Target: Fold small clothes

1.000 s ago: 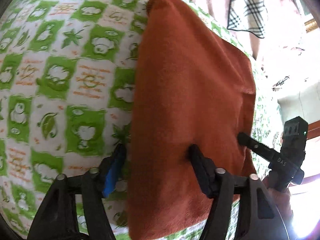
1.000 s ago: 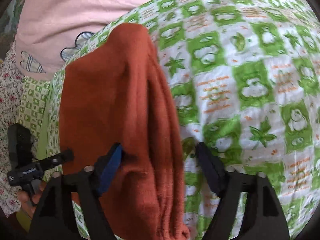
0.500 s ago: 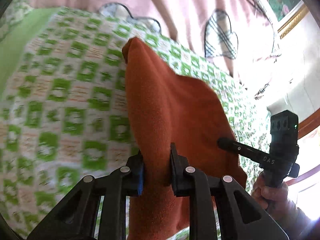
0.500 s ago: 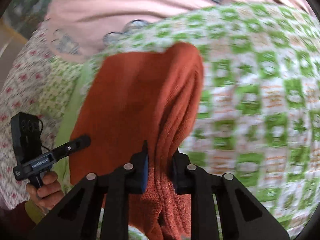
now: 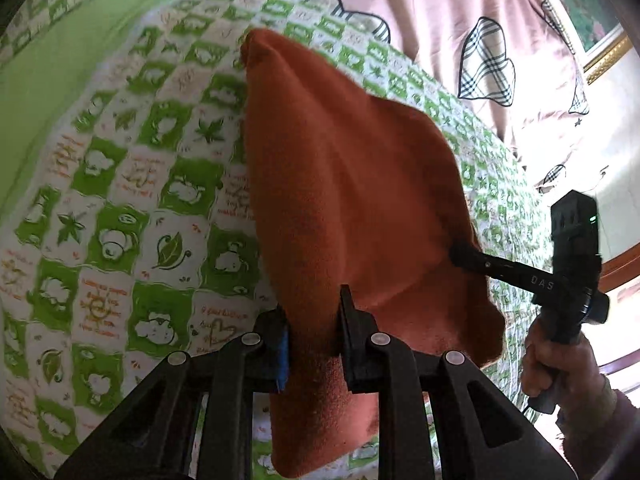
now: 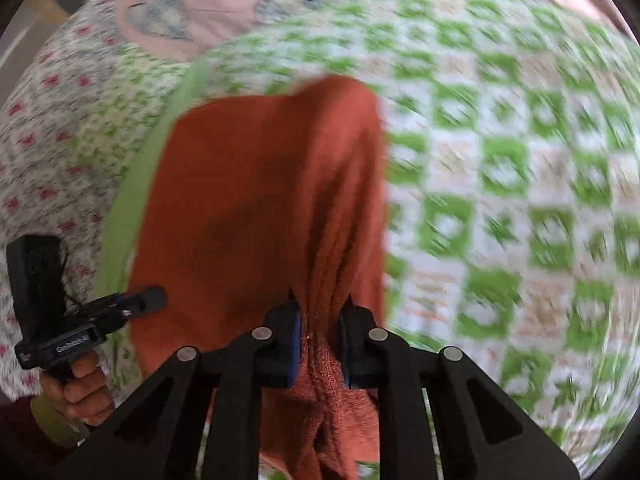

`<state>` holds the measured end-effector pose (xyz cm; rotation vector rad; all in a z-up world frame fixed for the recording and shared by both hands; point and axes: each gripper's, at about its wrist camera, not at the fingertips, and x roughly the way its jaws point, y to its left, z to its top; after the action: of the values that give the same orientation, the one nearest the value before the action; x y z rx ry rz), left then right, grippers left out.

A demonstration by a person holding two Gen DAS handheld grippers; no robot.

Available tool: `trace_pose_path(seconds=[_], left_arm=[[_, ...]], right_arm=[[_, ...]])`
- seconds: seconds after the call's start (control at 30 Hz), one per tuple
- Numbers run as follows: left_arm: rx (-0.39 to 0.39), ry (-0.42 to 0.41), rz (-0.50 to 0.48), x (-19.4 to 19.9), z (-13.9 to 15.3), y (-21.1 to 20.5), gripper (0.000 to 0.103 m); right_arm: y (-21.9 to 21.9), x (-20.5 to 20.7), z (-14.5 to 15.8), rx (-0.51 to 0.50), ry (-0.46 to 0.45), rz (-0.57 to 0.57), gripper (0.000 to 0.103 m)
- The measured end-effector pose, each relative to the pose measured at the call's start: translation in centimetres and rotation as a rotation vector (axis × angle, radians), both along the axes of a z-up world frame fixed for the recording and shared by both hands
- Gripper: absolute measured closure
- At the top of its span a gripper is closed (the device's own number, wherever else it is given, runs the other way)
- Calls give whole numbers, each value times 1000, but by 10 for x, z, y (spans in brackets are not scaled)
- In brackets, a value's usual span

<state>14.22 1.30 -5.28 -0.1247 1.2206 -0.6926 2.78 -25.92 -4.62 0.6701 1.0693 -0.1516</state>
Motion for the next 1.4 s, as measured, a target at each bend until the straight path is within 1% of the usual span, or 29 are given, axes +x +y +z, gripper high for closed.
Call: trace_pose_path(seconds=[0.07,0.1,0.13,0.17,0.2,0.27,0.33,0.4,0.5,0.6,0.67,0.7,0.73,0.77,0.8,0.83,0.9,0.93,0.97,1.0,1.07,1.1,1.13,1.17,1.2,1.23,1.3,1.37,1.4], left_arm=[[25,20,-6,5,-9,-1,79],[28,34,-8,8,-12,0,77],[26,60,-10,13,-13,2,72],[22,76,-9,17,-13,4,68],[19,83,-4,22,-13,8,67],[26,66,15,33,-10,12,55],[23,57,31,48,-5,13,51],[8,59,43,65,-2,9,51],[0,45,64,93,0,-2,49],[-29,76,97,126,-3,-10,48],[-54,113,119,149,-10,-17,43],[-55,127,129,159,-15,-20,43],[-45,134,139,170,-19,-24,45],[-37,123,146,178,-21,-28,58],[-33,103,147,184,-20,-31,72],[-28,81,138,190,-16,-34,94],[-17,-8,135,192,2,-38,97],[2,-74,136,192,13,-40,97],[21,-112,139,192,19,-43,97],[34,-119,143,194,20,-44,97],[70,-88,155,198,12,-49,96],[89,-70,157,198,6,-51,96],[106,-56,159,196,3,-51,95],[109,-54,161,192,3,-49,91],[111,-56,162,185,4,-44,88],[105,-61,161,176,8,-38,86],[92,-60,156,156,13,-25,80],[72,-49,147,128,15,-9,70],[71,-40,139,115,16,-4,68]], right_arm=[[-5,-2,-13,37,15,-23,84],[-6,-1,-14,31,21,-35,77],[-6,-1,-12,24,22,-46,66],[-6,1,-9,17,21,-52,64],[-6,4,-4,9,17,-53,63],[-11,3,3,-21,11,-65,58],[-15,7,16,-45,-33,-86,57],[-18,11,24,-56,-63,-95,57],[-18,34,31,-43,-99,-69,57],[-19,56,28,-41,-109,-48,57],[-26,70,16,-12,-82,-62,57],[-32,75,8,21,-73,-84,57],[-38,78,2,50,-72,-104,60],[-43,79,-3,72,-71,-120,68],[-46,80,-5,72,-65,-127,89],[-46,80,-2,69,-73,-123,92],[-43,76,14,34,-138,-97,93],[-39,76,22,7,-164,-78,93],[-36,75,28,-21,-190,-61,93],[-34,78,30,-47,-195,-51,93],[-37,86,15,-60,-127,-49,93],[-43,88,0,-38,-82,-72,93],[-49,87,-10,10,-69,-98,93],[-53,84,-12,47,-79,-120,93],[-55,81,-9,59,-90,-132,92],[-53,75,-2,50,-95,-135,87],[-48,62,13,16,-101,-117,86],[-42,45,25,17,-110,-105,86],[-36,35,29,22,-112,-90,86]])
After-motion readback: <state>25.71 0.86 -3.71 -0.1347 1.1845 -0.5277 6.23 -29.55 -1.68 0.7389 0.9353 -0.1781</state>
